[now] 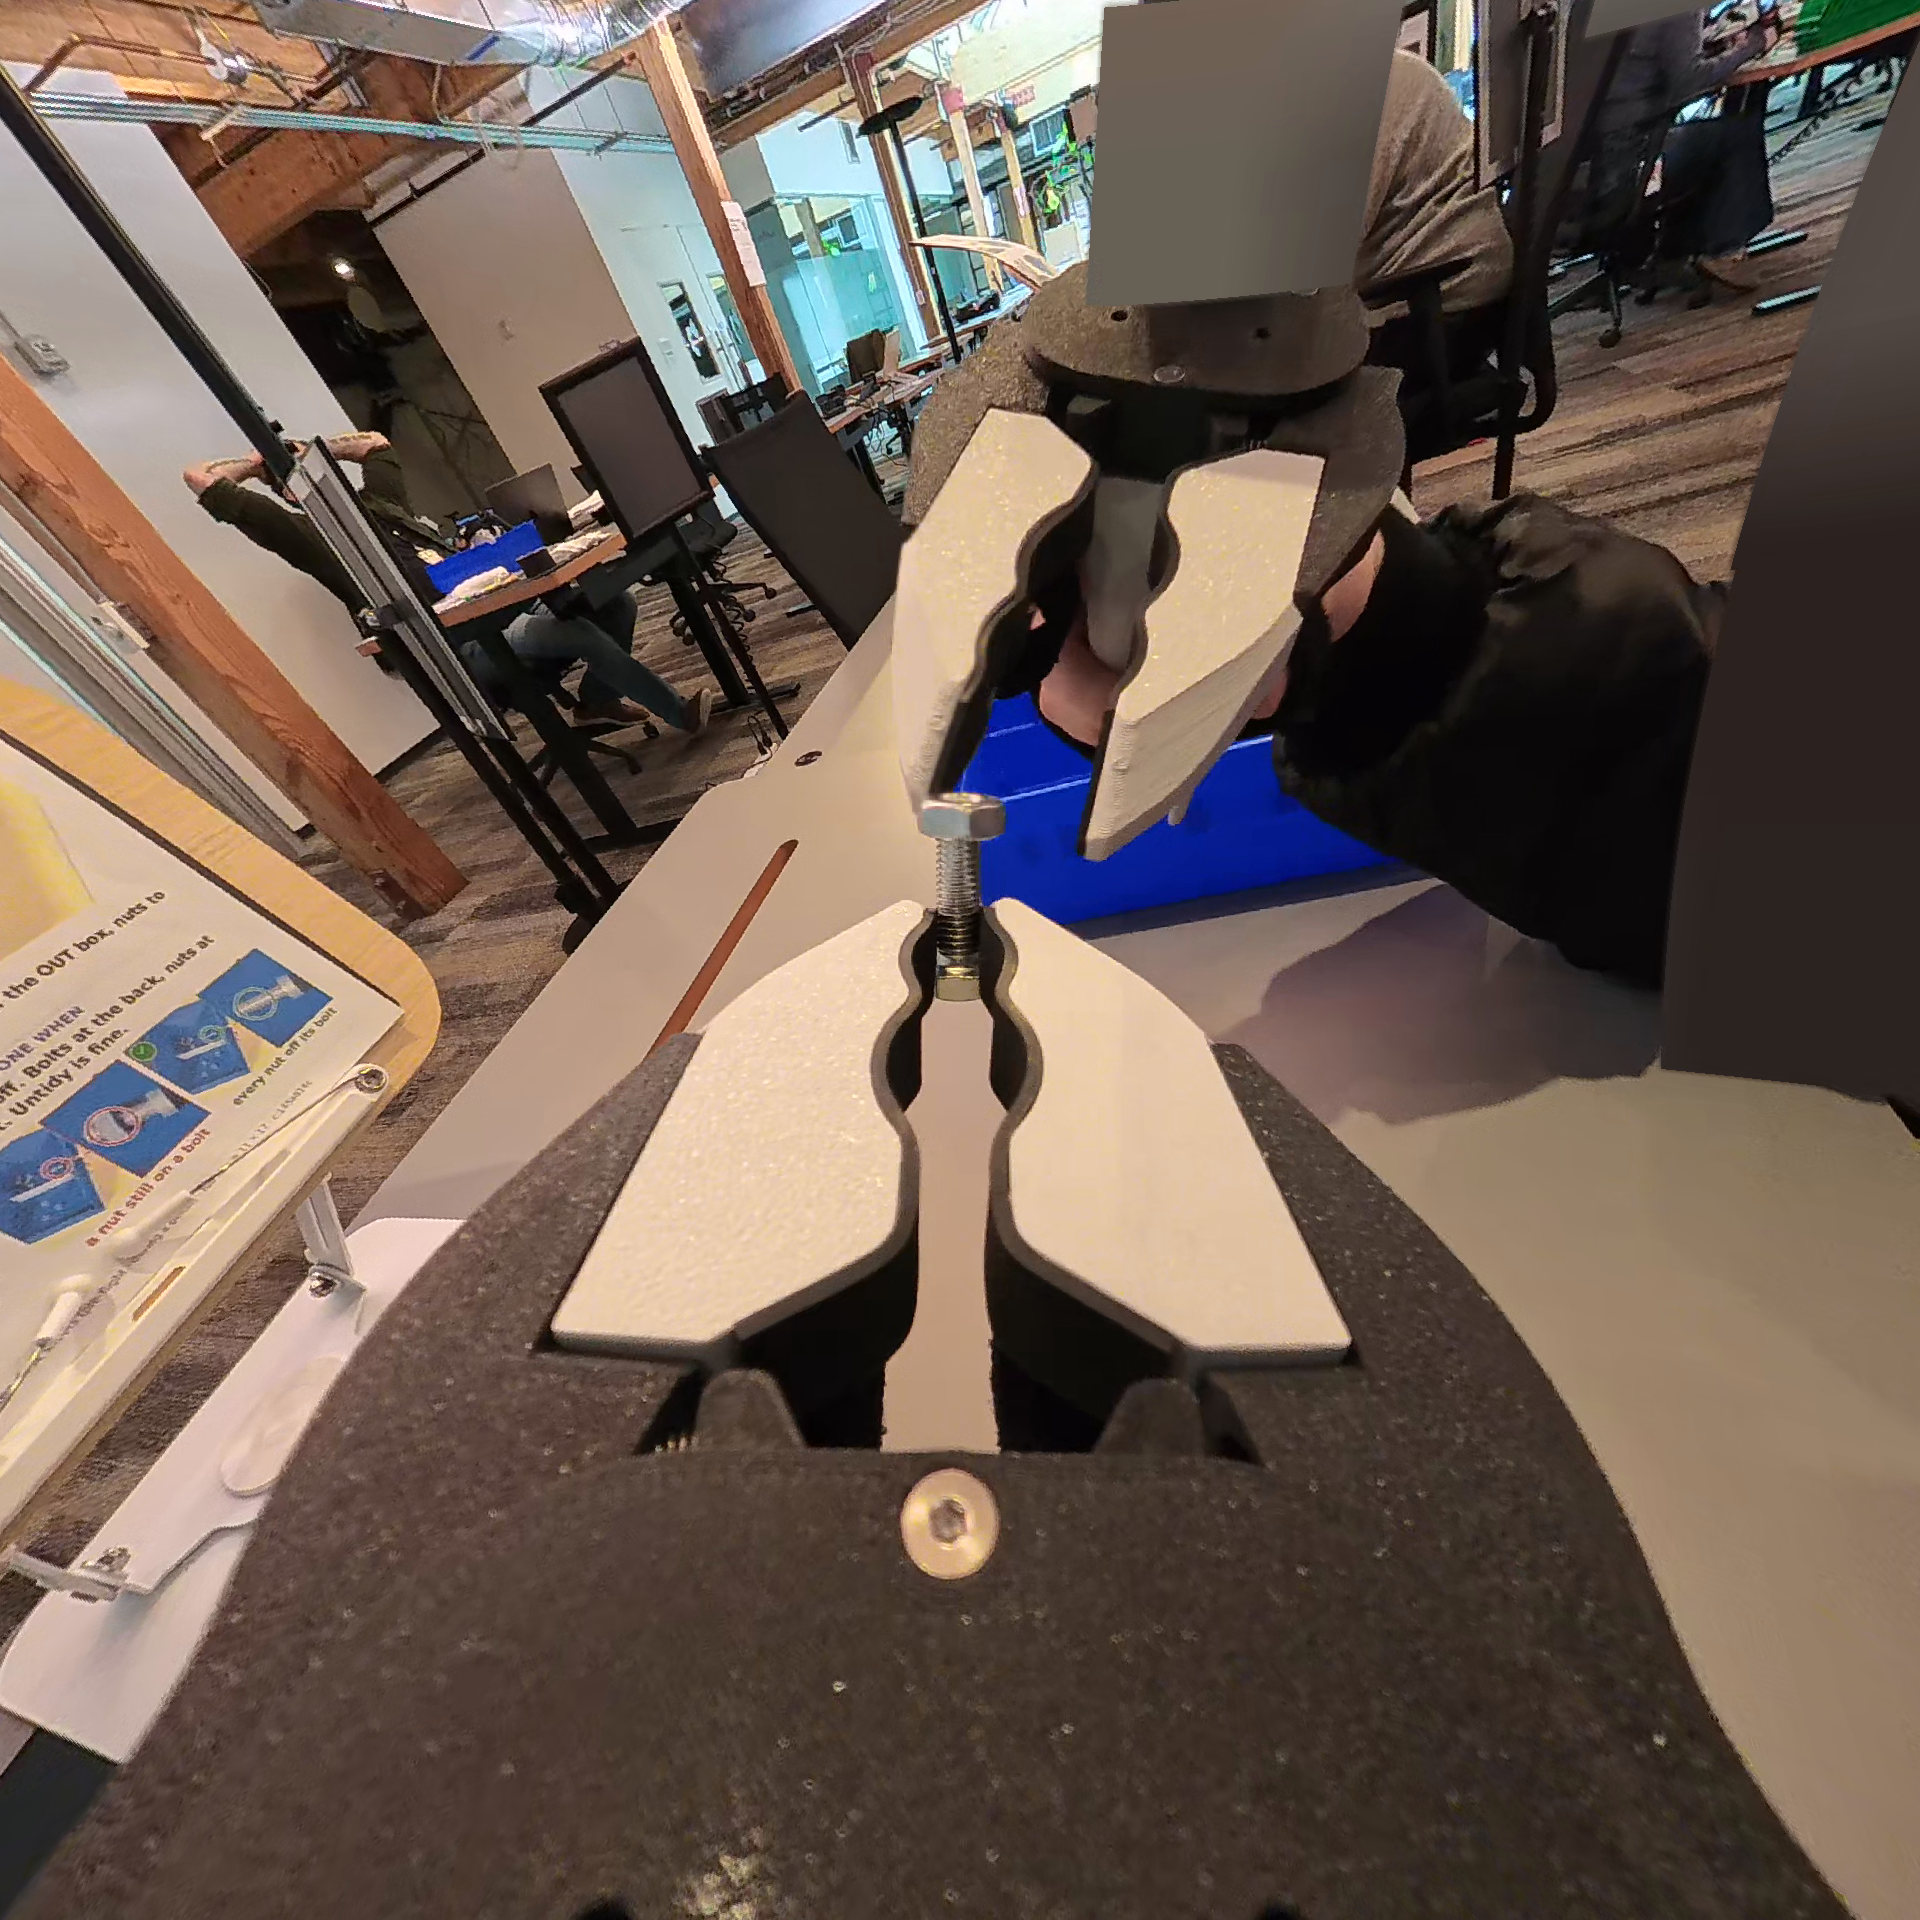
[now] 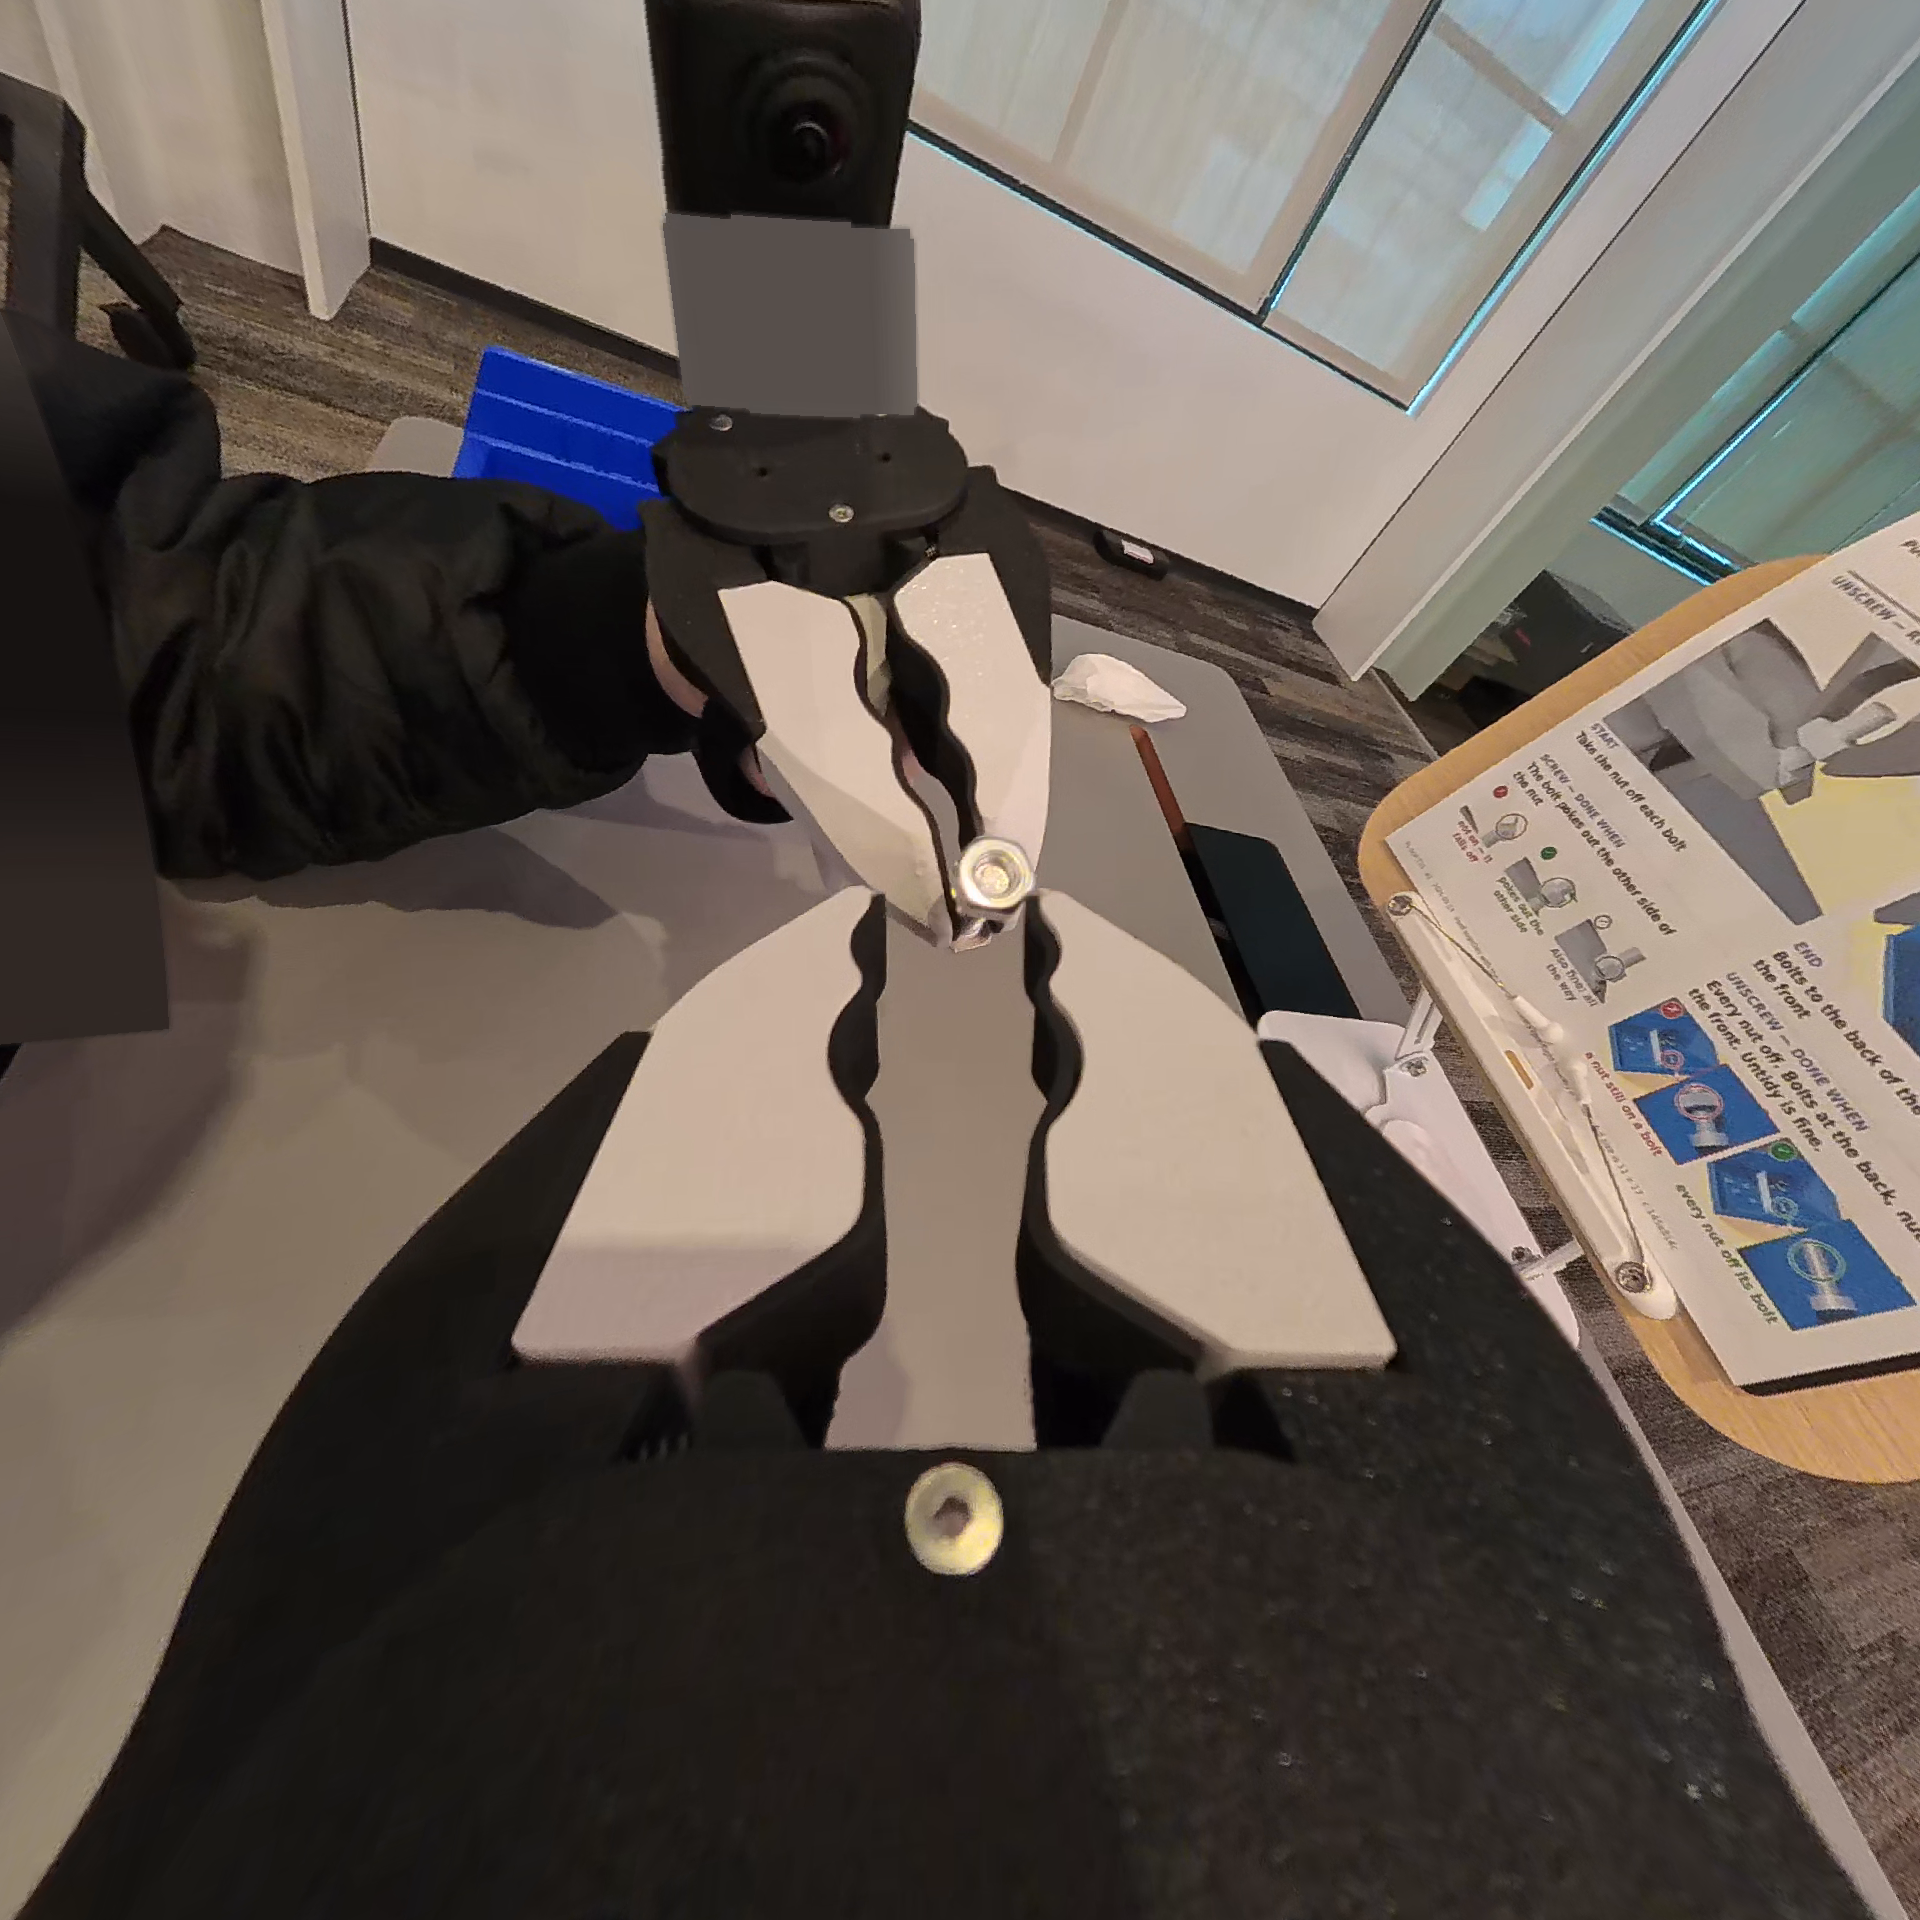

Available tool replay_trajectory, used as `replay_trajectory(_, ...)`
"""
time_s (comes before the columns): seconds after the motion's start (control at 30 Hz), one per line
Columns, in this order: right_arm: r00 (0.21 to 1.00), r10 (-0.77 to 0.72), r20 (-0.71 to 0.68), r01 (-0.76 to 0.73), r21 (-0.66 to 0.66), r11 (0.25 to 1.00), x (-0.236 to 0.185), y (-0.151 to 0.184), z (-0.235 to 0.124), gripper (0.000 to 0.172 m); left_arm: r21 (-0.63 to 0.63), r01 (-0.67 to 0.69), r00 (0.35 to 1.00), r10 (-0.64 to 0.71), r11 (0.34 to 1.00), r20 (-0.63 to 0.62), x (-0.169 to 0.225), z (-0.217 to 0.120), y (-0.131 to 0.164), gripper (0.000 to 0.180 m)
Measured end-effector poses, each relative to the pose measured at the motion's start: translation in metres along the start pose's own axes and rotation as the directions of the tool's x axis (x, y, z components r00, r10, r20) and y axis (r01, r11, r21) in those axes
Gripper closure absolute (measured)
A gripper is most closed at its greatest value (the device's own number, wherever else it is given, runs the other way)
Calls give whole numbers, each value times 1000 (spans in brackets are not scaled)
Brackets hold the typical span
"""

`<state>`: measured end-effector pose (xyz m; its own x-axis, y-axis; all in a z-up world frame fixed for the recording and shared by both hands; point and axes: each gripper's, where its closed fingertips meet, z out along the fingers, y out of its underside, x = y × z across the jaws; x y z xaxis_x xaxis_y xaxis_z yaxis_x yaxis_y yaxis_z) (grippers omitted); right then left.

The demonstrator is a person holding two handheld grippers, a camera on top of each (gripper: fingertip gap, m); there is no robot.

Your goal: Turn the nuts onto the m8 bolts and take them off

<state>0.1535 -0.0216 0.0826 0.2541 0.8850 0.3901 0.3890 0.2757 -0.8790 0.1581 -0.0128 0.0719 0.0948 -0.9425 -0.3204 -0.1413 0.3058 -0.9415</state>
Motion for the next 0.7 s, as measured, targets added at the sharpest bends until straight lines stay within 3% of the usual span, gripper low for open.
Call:
replay_trajectory(0.27, 1000, -16, 18, 16, -17, 1000, -4, -1, -5, 153, 5, 9, 1000, -9, 1000, 16, -5, -3, 0, 173)
replay_trajectory(0.4, 1000, -9, -27, 10, 38, 999, 3, -7, -5, 144, 5, 2, 1000, -2, 1000, -3, 0, -1, -1, 173)
replay_trajectory(0.53, 1000, -12, 6, 12, -1, 1000, -1, 0, -1, 141, 3, 3, 1000, -3, 1000, 2, -1, 0, -1, 173)
replay_trajectory(0.7, 1000, -5, 21, 5, 0, 1000, -3, -2, -4, 150, 12, 14, 1000, -14, 1000, 7, -4, -4, -2, 173)
